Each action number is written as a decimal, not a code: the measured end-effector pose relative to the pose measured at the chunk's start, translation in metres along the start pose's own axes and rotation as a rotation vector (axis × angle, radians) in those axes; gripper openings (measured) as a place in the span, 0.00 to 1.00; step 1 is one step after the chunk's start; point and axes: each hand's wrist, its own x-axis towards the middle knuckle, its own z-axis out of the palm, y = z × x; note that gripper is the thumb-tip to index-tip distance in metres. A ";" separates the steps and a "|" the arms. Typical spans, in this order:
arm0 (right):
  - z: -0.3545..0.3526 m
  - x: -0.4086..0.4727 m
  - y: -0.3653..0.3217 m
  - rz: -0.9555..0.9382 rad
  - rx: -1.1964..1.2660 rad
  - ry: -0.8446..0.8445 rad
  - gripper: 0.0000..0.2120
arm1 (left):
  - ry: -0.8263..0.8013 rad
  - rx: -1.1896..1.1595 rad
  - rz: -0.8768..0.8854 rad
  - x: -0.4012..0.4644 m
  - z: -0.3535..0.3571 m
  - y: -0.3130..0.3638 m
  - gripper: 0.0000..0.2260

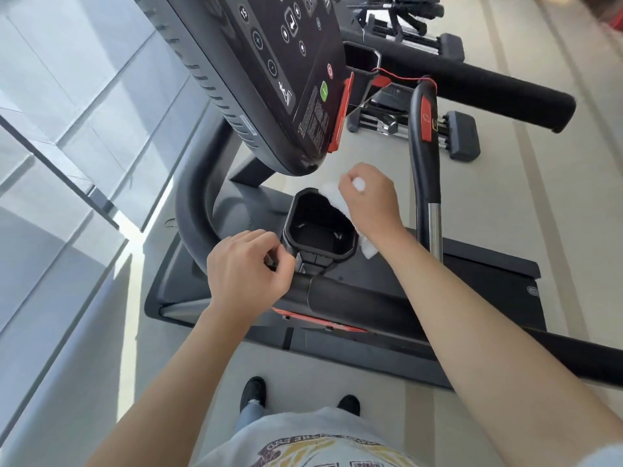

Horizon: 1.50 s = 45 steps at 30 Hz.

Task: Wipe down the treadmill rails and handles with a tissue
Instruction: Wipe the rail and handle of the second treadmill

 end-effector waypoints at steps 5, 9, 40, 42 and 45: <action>-0.006 -0.046 0.003 0.022 -0.146 -0.034 0.12 | -0.014 0.000 0.004 0.000 0.001 -0.002 0.12; -0.020 -0.083 -0.004 -0.029 -0.249 -0.188 0.12 | -0.006 -0.016 0.030 0.000 -0.001 -0.001 0.12; -0.021 -0.097 -0.047 -0.241 -0.497 -0.394 0.14 | 0.028 -0.135 0.137 -0.002 -0.002 -0.014 0.12; -0.035 -0.106 -0.035 -0.222 -0.498 -0.382 0.11 | 0.013 -0.113 0.120 -0.002 -0.002 -0.012 0.12; -0.055 -0.117 -0.021 -0.144 -0.538 -0.421 0.11 | -0.028 -0.073 0.107 -0.001 -0.004 -0.008 0.13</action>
